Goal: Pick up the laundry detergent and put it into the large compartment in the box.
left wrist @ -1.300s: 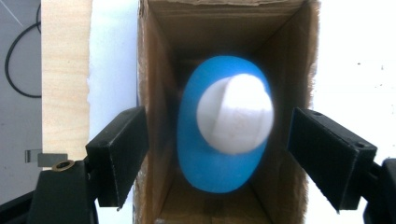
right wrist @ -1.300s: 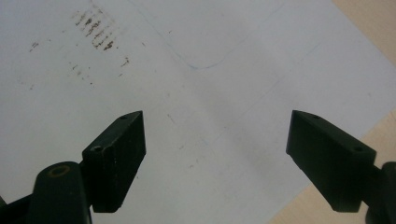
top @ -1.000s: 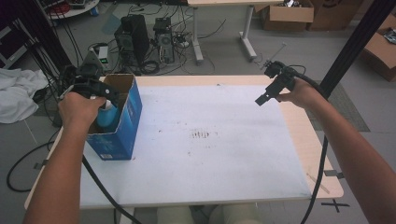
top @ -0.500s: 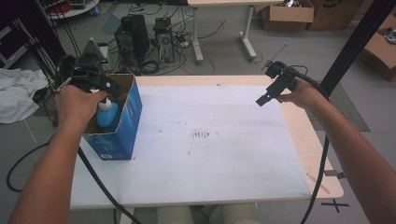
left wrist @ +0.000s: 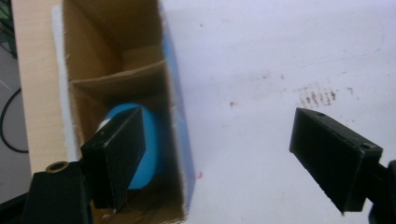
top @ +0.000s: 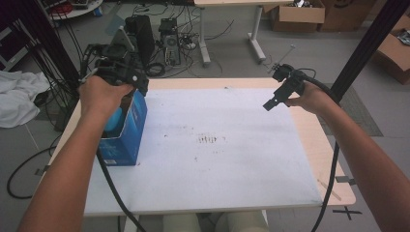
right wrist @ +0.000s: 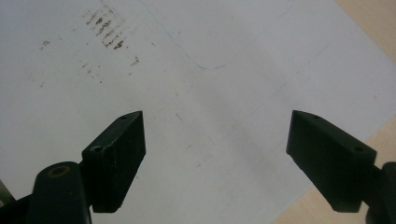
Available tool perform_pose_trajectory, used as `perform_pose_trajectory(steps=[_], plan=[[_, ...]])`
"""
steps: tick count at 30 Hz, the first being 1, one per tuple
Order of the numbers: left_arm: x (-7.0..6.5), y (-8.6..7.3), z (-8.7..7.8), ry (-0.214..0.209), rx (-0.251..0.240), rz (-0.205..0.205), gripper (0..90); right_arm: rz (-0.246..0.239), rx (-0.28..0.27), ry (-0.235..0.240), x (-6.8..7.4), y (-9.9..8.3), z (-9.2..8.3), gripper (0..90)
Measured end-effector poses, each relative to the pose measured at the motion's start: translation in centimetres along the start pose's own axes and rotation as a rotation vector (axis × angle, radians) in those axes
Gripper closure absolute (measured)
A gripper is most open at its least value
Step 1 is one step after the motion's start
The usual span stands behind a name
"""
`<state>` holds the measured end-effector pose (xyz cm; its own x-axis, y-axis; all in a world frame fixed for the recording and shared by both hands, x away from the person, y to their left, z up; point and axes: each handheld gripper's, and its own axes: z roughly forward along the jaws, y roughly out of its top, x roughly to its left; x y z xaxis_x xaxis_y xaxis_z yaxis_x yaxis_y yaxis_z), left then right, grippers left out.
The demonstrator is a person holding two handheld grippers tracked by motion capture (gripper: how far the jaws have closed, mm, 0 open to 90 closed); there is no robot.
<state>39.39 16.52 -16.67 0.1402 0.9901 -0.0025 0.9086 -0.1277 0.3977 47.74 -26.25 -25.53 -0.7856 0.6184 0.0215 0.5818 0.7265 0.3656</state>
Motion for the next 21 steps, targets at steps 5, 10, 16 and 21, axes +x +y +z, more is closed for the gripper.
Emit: perform_pose_trajectory(steps=[5,10,16,21], plan=[[-2.1,1.5,0.3,-0.035,-0.001,0.016,19.5,-0.004,0.000,0.002,0.1,0.2,0.1,19.7],[-4.4,2.9,0.7,-0.050,-0.005,0.036,19.7,-0.002,0.002,0.002,0.0,0.1,0.1,19.7],[-6.5,4.5,1.8,-0.070,-0.006,0.043,20.0,0.004,0.001,0.003,-0.2,0.0,0.1,19.6],[-7.9,5.3,3.1,-0.090,0.000,0.041,20.5,0.006,0.003,0.004,-0.3,0.0,0.1,19.6]])
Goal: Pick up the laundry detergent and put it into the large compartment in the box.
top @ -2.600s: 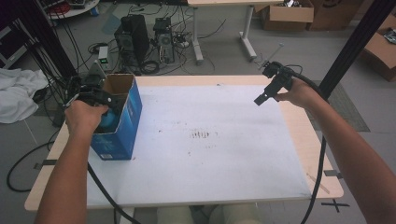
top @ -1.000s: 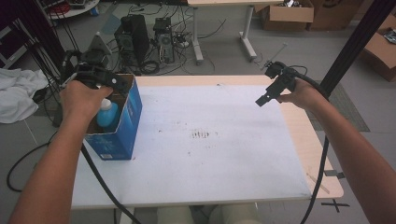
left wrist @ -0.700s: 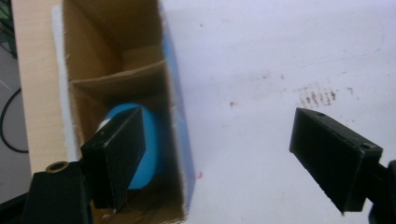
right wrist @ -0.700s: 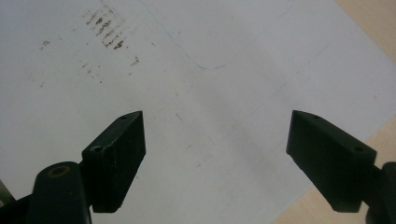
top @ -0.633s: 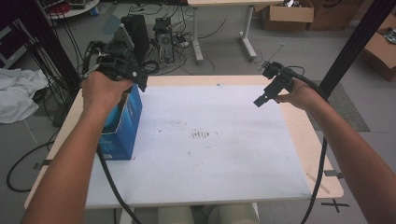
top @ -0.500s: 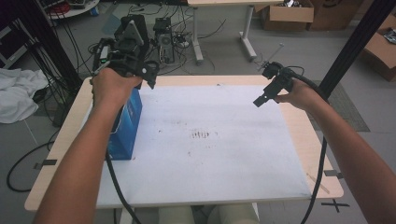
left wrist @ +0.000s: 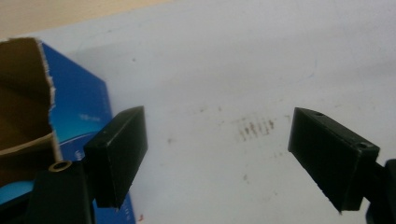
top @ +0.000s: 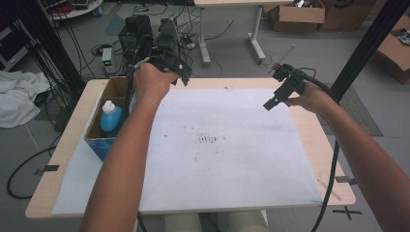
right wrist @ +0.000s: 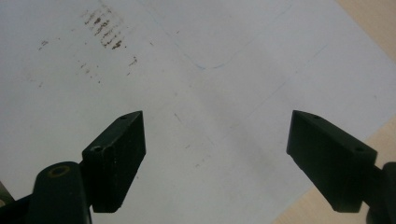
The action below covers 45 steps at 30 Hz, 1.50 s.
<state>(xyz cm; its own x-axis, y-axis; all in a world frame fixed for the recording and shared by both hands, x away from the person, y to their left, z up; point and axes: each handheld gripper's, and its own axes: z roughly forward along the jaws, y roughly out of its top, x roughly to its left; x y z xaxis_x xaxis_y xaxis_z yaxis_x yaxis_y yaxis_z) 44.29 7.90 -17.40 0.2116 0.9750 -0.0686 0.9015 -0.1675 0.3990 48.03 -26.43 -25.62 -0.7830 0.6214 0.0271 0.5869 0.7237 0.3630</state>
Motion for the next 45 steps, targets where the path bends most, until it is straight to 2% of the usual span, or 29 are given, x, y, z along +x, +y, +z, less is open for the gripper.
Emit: perform_pose_trajectory(steps=[3,11,24,33,45], plan=[[-0.4,0.3,0.8,-0.013,0.003,0.001,20.5,-0.002,0.003,0.000,-0.1,0.0,0.0,19.7],[-0.9,1.0,2.4,-0.015,0.006,-0.009,20.6,0.003,0.004,0.000,-0.3,0.0,0.2,19.6],[-2.0,1.4,3.4,-0.019,0.001,-0.001,20.6,0.004,0.006,0.000,-0.3,-0.1,0.2,19.6],[-2.0,1.1,4.0,-0.025,0.014,-0.002,20.7,0.006,0.002,-0.001,-0.4,-0.1,0.1,19.6],[-1.7,1.0,4.0,-0.022,0.019,-0.002,20.9,0.009,0.008,-0.002,-0.3,-0.1,0.2,19.6]])
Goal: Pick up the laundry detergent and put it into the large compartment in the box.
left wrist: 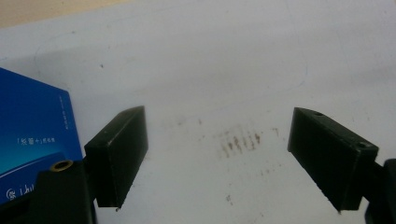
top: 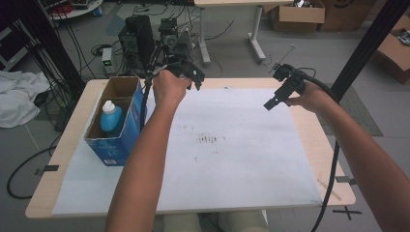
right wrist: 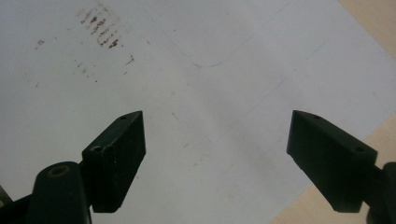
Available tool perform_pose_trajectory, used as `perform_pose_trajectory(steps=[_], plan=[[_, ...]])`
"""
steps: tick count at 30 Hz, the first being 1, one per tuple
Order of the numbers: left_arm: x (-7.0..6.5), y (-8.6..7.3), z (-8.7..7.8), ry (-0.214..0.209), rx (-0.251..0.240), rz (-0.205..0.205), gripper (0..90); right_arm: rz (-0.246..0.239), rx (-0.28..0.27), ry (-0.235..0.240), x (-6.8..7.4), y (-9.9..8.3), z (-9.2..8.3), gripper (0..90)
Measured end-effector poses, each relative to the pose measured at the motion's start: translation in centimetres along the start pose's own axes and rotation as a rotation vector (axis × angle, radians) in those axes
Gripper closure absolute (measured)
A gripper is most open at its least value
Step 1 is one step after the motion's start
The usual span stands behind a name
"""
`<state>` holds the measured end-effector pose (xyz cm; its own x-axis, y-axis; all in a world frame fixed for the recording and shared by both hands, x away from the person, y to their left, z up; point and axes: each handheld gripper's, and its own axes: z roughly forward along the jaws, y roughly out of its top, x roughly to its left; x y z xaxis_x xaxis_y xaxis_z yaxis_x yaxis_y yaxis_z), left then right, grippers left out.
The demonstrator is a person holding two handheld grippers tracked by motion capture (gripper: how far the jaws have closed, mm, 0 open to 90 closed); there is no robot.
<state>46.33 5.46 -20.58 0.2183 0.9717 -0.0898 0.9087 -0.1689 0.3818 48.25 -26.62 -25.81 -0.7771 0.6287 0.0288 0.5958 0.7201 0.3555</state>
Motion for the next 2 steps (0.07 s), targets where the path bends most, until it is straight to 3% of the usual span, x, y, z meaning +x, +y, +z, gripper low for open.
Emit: perform_pose_trajectory(steps=[2], plan=[[0.03,-0.01,-0.01,0.000,0.000,0.001,20.9,-0.004,-0.005,0.001,-0.01,0.03,0.02,19.6]])
